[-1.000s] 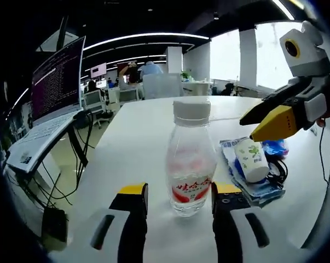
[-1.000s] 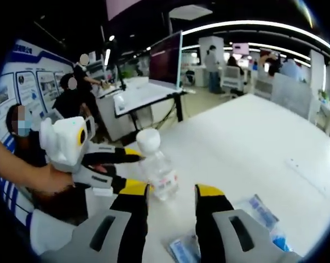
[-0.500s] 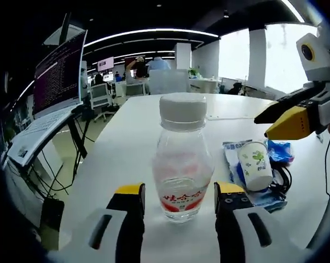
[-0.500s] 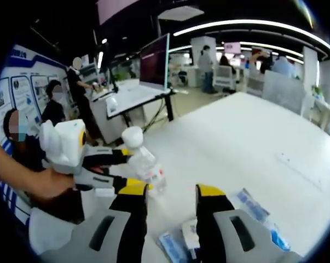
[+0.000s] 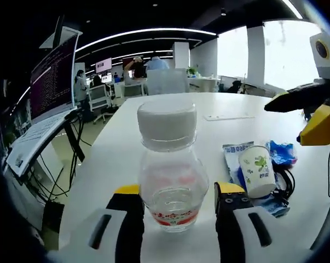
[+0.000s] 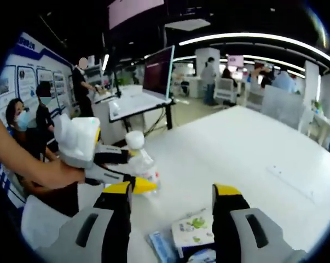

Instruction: Arrange the tabletop items into an orderly group along one side of the table until the central work area is clear of visible clutter.

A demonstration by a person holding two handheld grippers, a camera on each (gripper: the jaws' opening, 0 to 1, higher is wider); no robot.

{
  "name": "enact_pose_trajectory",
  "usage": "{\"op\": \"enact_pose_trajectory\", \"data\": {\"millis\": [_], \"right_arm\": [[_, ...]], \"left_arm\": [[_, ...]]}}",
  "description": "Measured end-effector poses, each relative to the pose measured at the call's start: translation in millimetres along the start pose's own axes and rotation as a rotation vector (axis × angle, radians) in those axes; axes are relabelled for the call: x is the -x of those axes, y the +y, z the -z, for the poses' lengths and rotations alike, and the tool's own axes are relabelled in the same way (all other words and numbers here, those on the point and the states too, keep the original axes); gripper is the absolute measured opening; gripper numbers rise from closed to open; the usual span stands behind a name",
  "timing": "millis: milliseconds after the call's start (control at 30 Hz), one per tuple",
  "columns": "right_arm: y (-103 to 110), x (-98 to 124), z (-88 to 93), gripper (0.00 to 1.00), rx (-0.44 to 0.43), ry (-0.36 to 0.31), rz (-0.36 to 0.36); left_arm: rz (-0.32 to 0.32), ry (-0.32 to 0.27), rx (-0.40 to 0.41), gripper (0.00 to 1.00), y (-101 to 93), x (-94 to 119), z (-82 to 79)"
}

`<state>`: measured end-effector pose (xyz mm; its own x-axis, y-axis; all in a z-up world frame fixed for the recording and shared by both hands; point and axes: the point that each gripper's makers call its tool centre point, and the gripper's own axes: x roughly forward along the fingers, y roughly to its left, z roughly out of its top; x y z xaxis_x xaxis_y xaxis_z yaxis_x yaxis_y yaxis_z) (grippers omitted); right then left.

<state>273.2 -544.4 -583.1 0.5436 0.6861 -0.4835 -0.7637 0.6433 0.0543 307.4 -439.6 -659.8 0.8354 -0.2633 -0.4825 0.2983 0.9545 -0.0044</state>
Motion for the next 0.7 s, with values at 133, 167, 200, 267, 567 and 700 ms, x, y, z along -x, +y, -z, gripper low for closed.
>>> {"op": "enact_pose_trajectory", "data": {"millis": [133,167,200,267,567,700], "right_arm": [[0,7,2.6,0.71,0.026,-0.006,-0.003],[0,8,3.5,0.72,0.031,-0.006,-0.002],[0,11,4.9,0.74,0.034,-0.006,-0.001],[-1,14,6.8,0.76,0.034,-0.011,0.000],[-1,28,15.9,0.84,0.015,-0.032,0.014],[-4,38,21.3,0.88,0.009,-0.040,0.030]], "left_arm": [[-0.002,0.012,-0.003,0.48,1.9,-4,2.0],[-0.002,0.015,-0.006,0.48,2.1,-5,2.6],[-0.003,0.019,-0.012,0.47,2.6,-5,3.4],[-0.003,0.023,-0.016,0.46,3.0,-7,4.4],[0.000,0.034,-0.025,0.44,5.5,-11,7.0],[0.003,0.039,-0.030,0.45,4.7,-13,8.0]]}}
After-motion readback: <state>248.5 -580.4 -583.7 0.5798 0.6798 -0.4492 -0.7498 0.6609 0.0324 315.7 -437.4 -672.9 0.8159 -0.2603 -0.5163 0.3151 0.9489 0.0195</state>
